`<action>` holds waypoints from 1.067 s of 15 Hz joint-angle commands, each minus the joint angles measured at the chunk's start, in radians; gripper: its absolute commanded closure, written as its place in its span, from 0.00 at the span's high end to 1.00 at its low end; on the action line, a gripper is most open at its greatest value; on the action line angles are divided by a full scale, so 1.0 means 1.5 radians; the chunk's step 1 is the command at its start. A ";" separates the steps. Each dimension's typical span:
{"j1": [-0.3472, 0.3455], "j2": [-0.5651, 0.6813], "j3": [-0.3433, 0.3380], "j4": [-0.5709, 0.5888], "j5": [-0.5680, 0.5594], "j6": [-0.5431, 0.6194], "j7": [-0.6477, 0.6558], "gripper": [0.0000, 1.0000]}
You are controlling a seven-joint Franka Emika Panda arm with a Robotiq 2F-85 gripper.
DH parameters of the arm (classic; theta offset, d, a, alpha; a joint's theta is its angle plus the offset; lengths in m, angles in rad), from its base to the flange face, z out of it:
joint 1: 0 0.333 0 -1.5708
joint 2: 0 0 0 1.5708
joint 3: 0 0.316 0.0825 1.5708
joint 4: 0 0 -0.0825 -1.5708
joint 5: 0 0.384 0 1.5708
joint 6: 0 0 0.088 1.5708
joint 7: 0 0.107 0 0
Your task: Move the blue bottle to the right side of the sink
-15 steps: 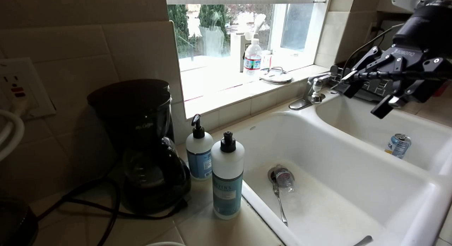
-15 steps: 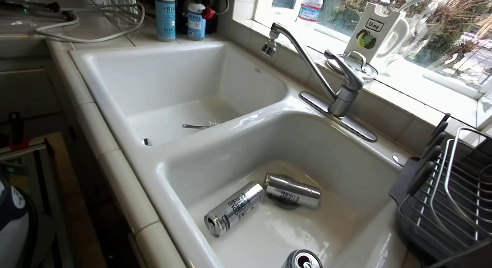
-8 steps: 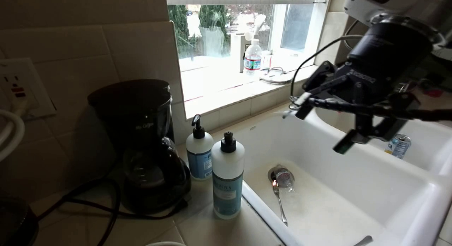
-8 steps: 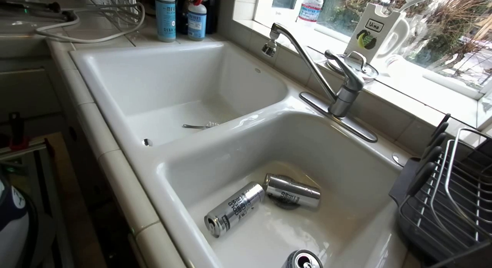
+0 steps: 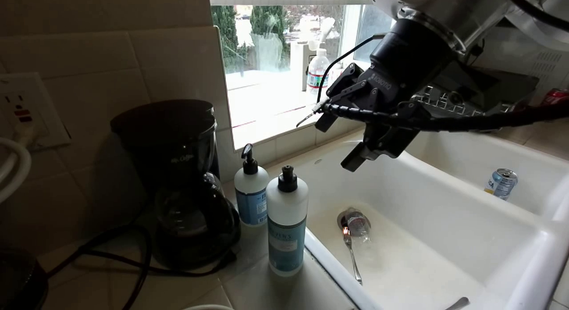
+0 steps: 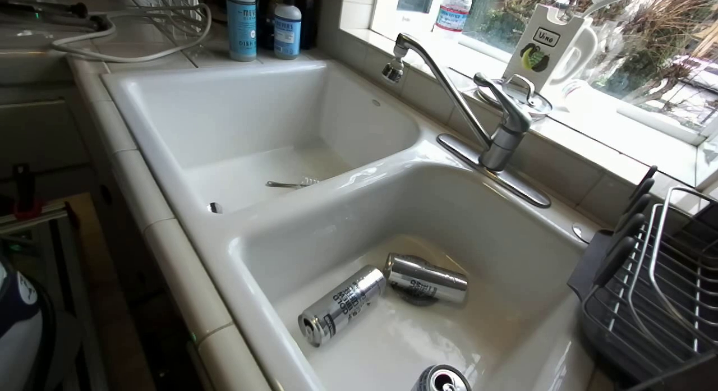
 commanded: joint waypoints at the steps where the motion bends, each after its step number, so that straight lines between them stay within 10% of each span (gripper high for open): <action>1: -0.040 0.009 0.042 0.007 0.012 0.017 0.027 1.00; 6: -0.104 0.030 0.131 0.019 -0.098 0.046 0.301 1.00; 16: -0.139 0.071 0.205 0.049 -0.224 0.035 0.493 0.91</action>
